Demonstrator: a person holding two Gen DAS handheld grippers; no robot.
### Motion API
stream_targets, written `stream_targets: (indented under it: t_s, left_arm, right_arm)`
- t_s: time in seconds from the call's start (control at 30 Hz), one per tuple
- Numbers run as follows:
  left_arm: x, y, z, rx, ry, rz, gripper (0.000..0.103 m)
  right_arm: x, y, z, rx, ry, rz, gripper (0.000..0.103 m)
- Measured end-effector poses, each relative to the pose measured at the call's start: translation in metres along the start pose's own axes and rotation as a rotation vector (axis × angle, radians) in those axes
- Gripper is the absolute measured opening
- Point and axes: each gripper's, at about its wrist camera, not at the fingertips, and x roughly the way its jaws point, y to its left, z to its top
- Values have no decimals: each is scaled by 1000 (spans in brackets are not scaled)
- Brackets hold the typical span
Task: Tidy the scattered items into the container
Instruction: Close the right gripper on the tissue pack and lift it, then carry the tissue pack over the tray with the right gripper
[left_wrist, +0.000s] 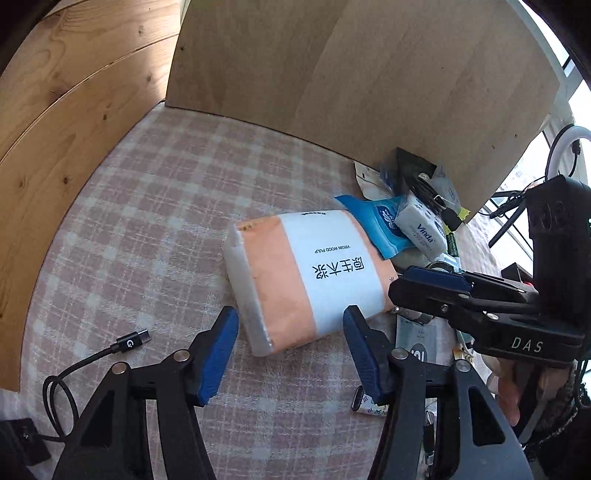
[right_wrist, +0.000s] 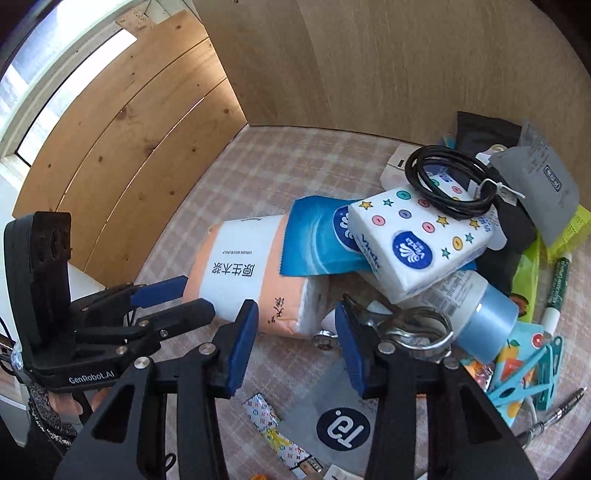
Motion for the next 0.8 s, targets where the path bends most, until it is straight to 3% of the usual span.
stream_targets:
  t_s: [0.37, 0.63, 0.8]
  left_arm:
    - [8, -9, -3, 23, 11, -4, 59]
    - [-17, -26, -42, 41, 34, -2, 59]
    - [-60, -37, -58, 16, -52, -34, 59]
  right_arm:
    - [16, 10, 6, 27, 40, 27, 42]
    - [2, 18, -32, 62, 91, 69, 42]
    - [-17, 30, -62, 61, 105, 108, 42]
